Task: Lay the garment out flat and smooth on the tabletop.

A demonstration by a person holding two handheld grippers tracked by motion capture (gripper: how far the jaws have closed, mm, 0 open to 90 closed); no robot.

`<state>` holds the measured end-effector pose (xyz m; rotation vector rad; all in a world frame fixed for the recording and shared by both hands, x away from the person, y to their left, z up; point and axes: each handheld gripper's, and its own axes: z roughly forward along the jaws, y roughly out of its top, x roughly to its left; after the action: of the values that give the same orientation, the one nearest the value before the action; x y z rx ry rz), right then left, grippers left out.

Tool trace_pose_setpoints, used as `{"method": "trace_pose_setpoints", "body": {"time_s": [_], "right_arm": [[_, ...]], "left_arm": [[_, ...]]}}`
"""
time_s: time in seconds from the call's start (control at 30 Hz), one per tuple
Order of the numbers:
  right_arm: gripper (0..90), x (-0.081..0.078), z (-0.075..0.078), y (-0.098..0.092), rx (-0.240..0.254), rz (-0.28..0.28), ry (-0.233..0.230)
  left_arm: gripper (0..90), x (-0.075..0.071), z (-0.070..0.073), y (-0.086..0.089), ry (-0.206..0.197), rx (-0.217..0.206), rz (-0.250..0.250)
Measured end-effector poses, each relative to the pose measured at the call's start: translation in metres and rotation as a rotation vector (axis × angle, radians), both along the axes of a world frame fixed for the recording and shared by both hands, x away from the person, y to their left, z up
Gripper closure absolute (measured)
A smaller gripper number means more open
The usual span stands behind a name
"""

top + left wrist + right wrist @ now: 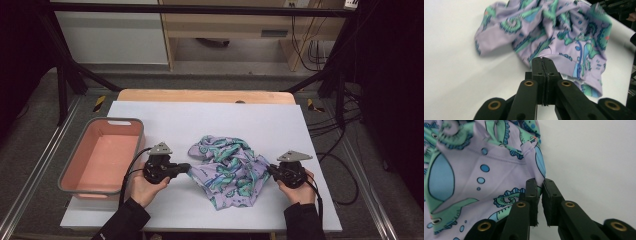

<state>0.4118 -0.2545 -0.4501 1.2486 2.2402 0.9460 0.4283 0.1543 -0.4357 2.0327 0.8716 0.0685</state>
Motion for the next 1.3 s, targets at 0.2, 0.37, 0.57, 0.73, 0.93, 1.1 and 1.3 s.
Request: {"method": "trace_pose_setpoints", "body": {"time_s": [0.2,0.37,0.57,0.73,0.93,1.1,1.3], "right_arm": [[63.5,0.001,0.015,0.012,0.108,0.044,-0.072],[44.6,0.010,0.025,0.038,0.154,0.100,-0.122],[32.2,0.042,0.022,0.076,0.172,0.120,-0.111],[31.1,0.066,0.010,0.100,0.136,0.130,-0.068],[62.6,0.081,-0.008,0.109,0.092,0.116,-0.030],[85.0,0.077,0.003,0.097,0.091,0.086,-0.055],[85.5,0.059,0.040,0.058,0.099,-0.002,-0.171]], "left_arm": [[88.8,-0.002,-0.006,0.000,0.024,0.008,-0.015],[88.7,-0.004,-0.005,-0.003,0.009,0.028,-0.023],[88.8,-0.005,-0.004,-0.005,-0.005,0.058,-0.022],[88.8,-0.006,-0.003,-0.006,-0.015,0.075,-0.031],[88.8,-0.006,-0.001,-0.005,-0.016,0.071,-0.045],[88.9,-0.006,0.005,0.001,-0.025,0.065,-0.031],[88.9,-0.004,0.020,0.015,-0.046,0.044,0.035]]}}
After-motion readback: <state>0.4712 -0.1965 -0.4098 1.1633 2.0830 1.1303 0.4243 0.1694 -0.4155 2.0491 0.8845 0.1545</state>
